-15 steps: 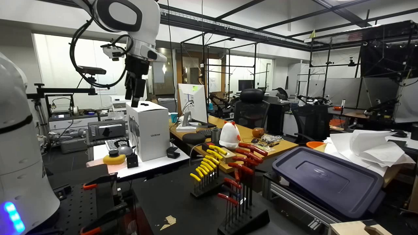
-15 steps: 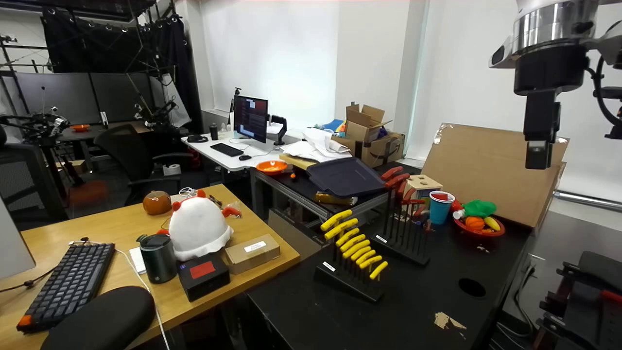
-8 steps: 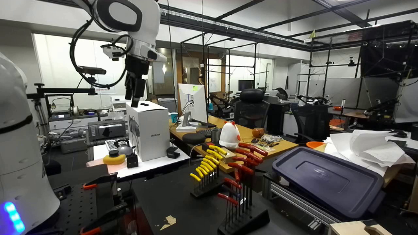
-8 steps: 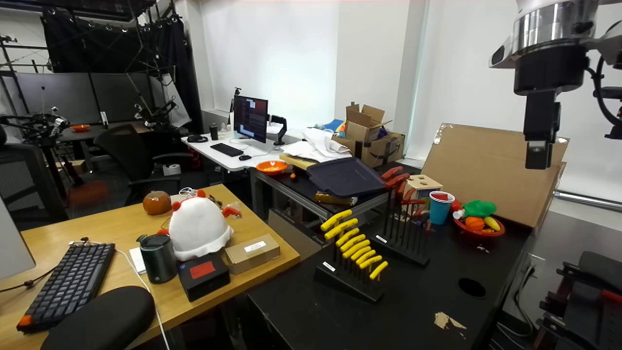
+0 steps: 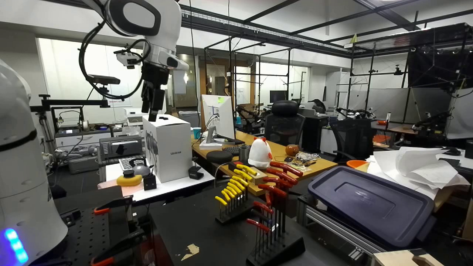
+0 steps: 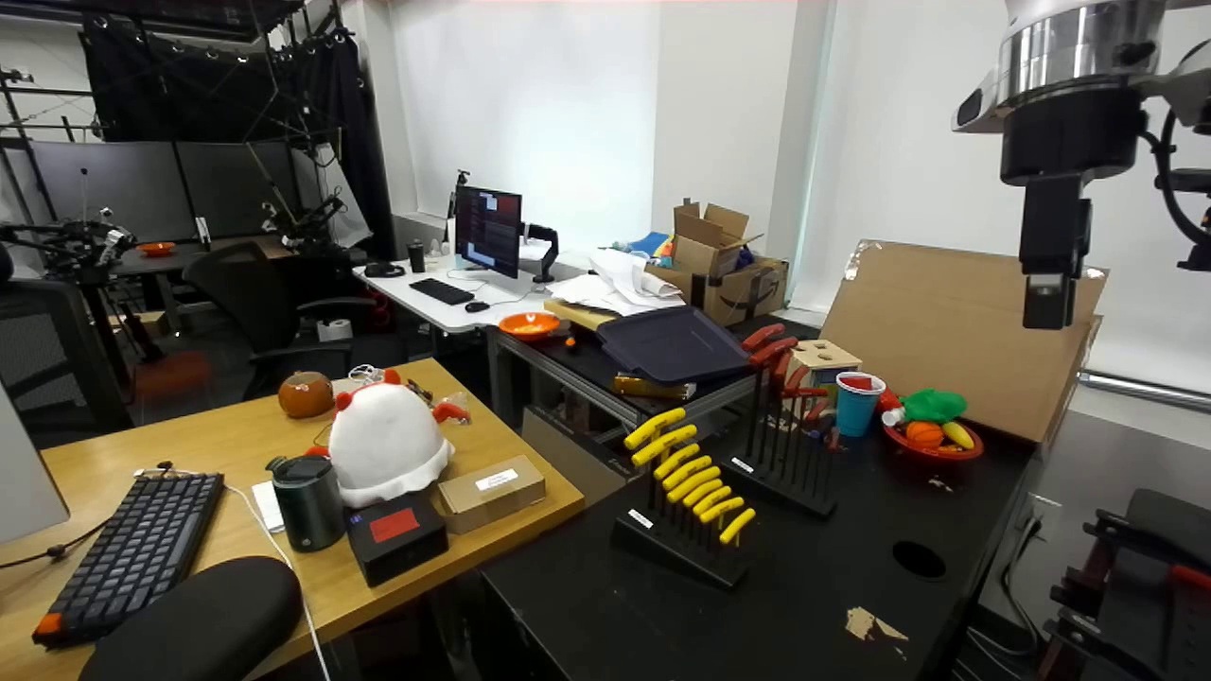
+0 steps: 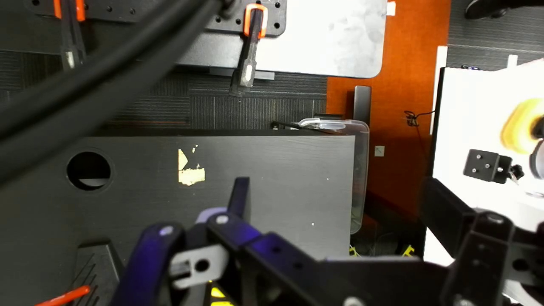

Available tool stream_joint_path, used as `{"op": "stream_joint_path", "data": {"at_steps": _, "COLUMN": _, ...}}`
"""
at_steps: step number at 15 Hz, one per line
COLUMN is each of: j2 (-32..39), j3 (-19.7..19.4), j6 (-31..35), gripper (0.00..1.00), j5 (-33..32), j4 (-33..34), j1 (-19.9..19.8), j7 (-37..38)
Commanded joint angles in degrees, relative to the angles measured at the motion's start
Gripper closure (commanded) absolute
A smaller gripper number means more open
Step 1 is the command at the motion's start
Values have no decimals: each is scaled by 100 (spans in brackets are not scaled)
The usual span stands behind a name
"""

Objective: Remove two yellow wrenches from the stand.

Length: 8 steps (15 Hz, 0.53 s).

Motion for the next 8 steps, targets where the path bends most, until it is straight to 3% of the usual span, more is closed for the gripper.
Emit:
{"op": "stream_joint_path", "data": {"at_steps": 1, "j2": 34, "j3": 72, "j6": -19, "gripper": 0, "j5": 78, "j4": 36, "j1": -81, "j7": -56}}
{"op": "stream_joint_path", "data": {"at_steps": 8, "j2": 582, "j3": -35, "j6": -1, "gripper": 0, "j5": -84, "j4": 631, "j1": -402, "j7": -7}}
